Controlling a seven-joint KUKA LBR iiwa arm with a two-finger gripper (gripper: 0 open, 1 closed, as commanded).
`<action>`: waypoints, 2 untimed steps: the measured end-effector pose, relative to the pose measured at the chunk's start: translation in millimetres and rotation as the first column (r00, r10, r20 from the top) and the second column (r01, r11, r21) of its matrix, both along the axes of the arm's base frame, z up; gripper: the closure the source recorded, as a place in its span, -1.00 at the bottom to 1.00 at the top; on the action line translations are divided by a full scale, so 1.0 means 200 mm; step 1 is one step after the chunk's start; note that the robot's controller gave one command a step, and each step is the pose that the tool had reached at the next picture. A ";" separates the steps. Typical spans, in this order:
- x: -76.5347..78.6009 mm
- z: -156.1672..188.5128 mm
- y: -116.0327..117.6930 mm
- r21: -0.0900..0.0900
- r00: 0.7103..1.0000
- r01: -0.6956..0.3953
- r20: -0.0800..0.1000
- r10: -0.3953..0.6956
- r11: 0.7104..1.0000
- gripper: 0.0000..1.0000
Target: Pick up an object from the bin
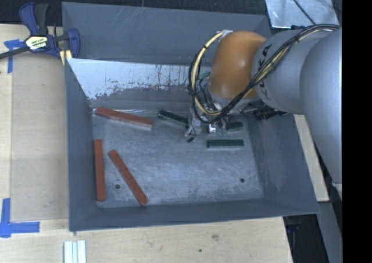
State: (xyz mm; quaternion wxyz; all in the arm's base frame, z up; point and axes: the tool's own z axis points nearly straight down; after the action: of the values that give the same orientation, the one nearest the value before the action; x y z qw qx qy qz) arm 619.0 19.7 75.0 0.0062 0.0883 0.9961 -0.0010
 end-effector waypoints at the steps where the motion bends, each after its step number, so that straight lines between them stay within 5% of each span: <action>1: -0.05 0.00 0.07 0.003 0.999 0.050 -0.002 -0.050 0.999 1.00; 2: -0.09 0.01 0.34 0.004 1.000 0.015 -0.006 -0.015 1.000 1.00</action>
Offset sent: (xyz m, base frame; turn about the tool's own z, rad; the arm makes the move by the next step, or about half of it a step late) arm -0.0136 0.0153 -0.0050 0.0500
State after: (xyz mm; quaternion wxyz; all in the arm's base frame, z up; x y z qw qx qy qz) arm 601.4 88.4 76.7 0.0030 0.0957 0.9954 0.0009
